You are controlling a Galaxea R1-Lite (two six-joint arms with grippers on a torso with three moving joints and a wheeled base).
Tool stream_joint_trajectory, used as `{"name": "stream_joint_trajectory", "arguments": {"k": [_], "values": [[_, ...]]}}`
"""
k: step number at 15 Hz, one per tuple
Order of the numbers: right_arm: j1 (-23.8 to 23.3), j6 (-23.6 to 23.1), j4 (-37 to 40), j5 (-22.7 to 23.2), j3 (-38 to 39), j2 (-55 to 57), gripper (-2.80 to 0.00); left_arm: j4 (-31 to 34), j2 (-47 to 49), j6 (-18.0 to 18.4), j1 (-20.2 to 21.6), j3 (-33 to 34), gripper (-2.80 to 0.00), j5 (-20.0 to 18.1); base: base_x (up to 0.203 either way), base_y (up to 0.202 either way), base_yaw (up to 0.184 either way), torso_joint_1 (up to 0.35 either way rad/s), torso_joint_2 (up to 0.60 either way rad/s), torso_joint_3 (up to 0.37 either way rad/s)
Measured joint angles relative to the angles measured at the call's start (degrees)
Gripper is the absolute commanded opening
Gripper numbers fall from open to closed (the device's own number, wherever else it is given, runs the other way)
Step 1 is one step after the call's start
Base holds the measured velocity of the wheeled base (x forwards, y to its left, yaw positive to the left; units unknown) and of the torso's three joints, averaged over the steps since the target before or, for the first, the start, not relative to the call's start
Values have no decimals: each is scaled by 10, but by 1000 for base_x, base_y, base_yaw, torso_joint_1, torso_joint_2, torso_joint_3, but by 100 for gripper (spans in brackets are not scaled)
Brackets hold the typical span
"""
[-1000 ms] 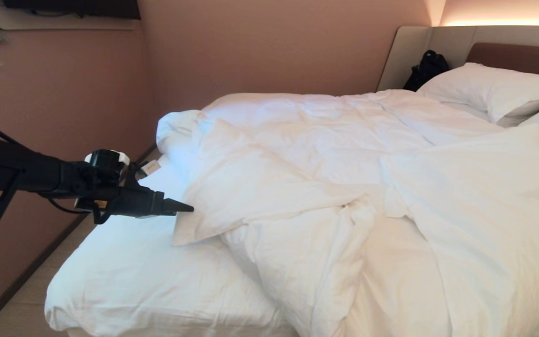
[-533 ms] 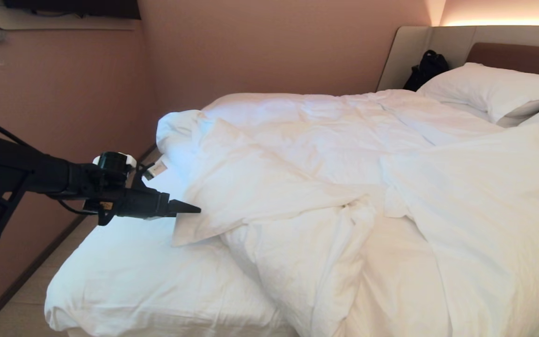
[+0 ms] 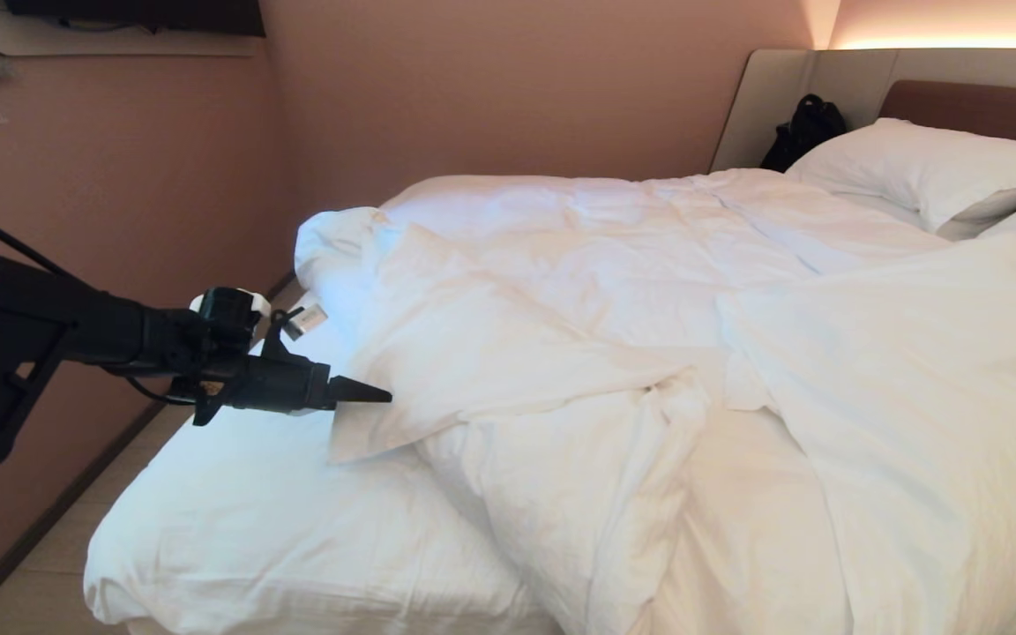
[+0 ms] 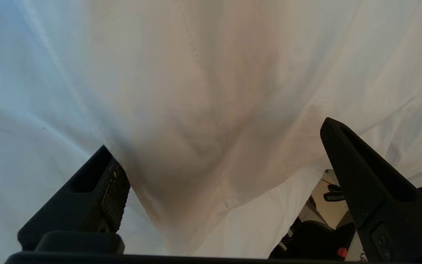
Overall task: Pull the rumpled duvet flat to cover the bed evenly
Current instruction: Hold the folded corner of the quilt
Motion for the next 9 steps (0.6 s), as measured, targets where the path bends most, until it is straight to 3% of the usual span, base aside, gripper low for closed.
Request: {"name": "stream_joint_trajectory", "arguments": {"k": [6,7,9], "values": [[0,0,0,0,0,0,-280,-1,-3,-1,-21,5,0,0,0,0,0,0,0,0],[0,0,0,0,0,0,-280,-1,-4,0,-22,6,-280,0,0,0,0,0,0,0],[0,0,0,0,0,0,-280,-1,-9,-2,-23,8,-280,0,0,0,0,0,0,0]]}}
